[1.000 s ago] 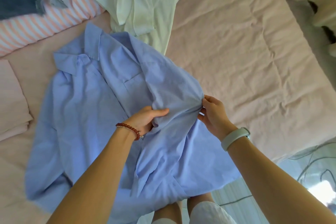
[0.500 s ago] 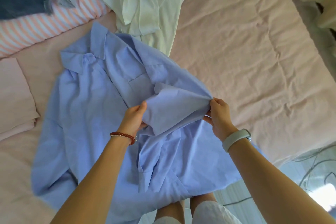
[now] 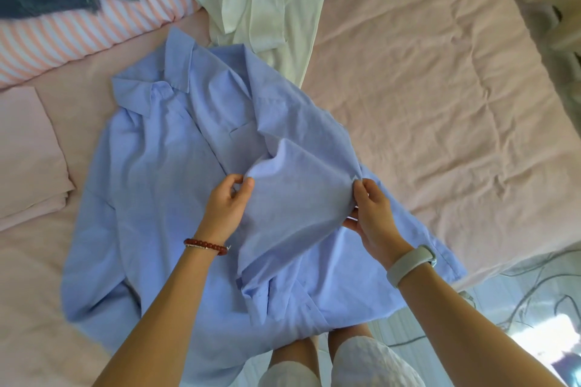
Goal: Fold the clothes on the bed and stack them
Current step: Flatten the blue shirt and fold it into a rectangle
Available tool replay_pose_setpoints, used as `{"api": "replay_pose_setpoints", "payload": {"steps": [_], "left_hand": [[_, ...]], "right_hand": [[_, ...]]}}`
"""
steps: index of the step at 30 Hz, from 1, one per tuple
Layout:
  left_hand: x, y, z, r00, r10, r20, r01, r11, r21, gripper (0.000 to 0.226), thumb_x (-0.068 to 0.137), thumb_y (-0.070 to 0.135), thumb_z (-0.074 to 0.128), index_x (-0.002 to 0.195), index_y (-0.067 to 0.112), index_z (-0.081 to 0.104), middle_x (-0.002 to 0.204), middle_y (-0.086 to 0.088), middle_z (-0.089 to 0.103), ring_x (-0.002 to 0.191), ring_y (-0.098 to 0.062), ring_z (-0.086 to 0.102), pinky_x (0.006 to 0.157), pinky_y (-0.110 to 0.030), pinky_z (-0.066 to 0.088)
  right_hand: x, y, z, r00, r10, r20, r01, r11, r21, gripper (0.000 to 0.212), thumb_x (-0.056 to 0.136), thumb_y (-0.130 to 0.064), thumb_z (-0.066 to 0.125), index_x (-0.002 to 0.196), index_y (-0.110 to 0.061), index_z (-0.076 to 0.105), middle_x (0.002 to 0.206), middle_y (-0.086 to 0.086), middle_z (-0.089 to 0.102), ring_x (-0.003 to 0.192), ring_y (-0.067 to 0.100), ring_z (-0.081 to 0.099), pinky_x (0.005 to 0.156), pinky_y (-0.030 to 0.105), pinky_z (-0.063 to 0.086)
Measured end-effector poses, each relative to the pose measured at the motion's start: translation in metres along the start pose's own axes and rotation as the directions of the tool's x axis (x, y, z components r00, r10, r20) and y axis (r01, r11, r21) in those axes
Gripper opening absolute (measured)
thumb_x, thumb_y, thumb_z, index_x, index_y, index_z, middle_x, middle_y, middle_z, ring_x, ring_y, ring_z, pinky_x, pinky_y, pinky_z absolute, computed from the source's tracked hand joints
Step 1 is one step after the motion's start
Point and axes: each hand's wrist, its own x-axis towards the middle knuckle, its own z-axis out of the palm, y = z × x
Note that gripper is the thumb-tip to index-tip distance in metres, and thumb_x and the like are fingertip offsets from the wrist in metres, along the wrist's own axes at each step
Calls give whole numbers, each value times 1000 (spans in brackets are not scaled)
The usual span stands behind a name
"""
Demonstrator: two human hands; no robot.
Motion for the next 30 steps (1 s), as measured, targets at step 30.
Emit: {"api": "replay_pose_setpoints", "payload": {"steps": [30], "left_hand": [[-89,-63,-46,918,-216,334,285,942,-175,18,95,9,48,109,11,59,101,0,65,97,-16,59,77,-19,48]], "right_hand": [[-71,82,27,992,-45,117,58,992,-116,20,92,-9,54,95,11,54,82,10,50,76,21,46,66,28,41]]}}
